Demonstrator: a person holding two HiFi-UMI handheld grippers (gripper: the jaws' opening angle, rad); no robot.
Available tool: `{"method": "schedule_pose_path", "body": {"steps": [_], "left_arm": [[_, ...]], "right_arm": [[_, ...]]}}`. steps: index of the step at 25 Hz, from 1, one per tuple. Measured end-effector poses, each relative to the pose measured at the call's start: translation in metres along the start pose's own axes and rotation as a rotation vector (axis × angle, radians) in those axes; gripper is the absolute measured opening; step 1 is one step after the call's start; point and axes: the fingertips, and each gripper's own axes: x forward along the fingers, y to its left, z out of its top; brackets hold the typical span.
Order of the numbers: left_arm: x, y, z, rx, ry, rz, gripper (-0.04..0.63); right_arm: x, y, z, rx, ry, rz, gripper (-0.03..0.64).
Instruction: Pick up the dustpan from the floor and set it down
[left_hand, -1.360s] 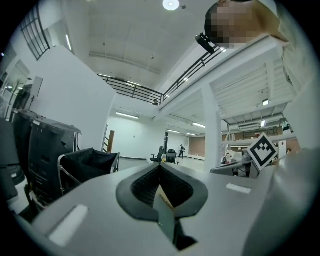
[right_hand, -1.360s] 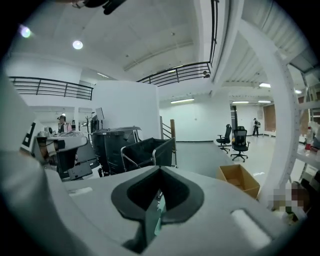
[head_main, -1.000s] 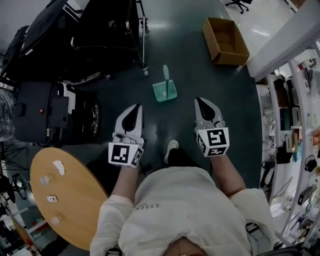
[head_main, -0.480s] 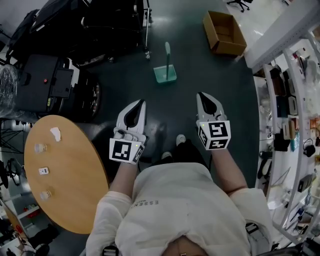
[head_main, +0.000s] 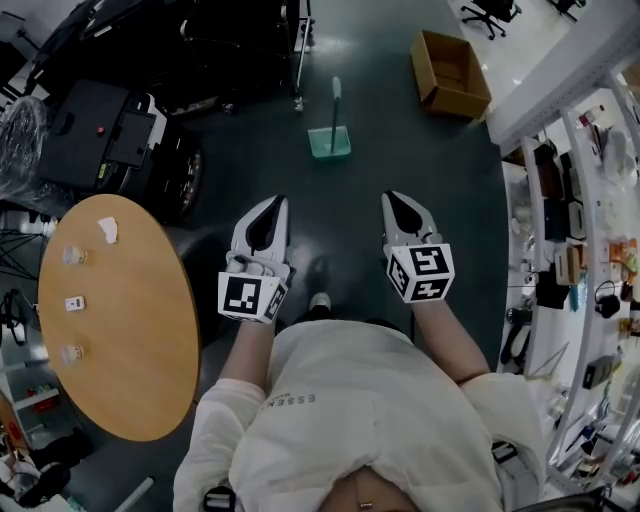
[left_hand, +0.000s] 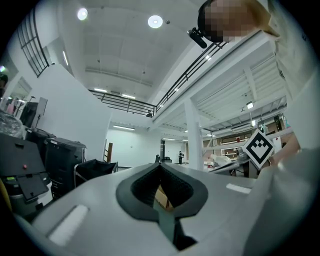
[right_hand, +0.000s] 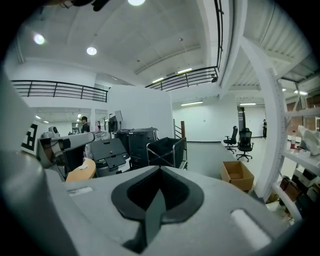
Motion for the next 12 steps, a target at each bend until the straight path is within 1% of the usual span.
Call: {"method": "schedule_pose_path", "body": {"steps": [5, 9, 12], "left_arm": [[-0.017, -0.020, -0.006, -0.025, 0.005, 0.003, 0.017], [-0.026, -0.029, -0.007, -0.030, 0.001, 0.008, 0.017], [-0.030, -0.036, -0.010, -0.038, 0.013, -0.002, 0.017]], "right_arm": [[-0.023, 0.013, -0.004, -0.068, 0.001, 0.044, -0.009], [-0.041, 0.018, -0.011, -0.080, 0.003, 0.049, -0.009], [-0.052, 0.020, -0.018, -0.070, 0.006, 0.047, -0.009]]}}
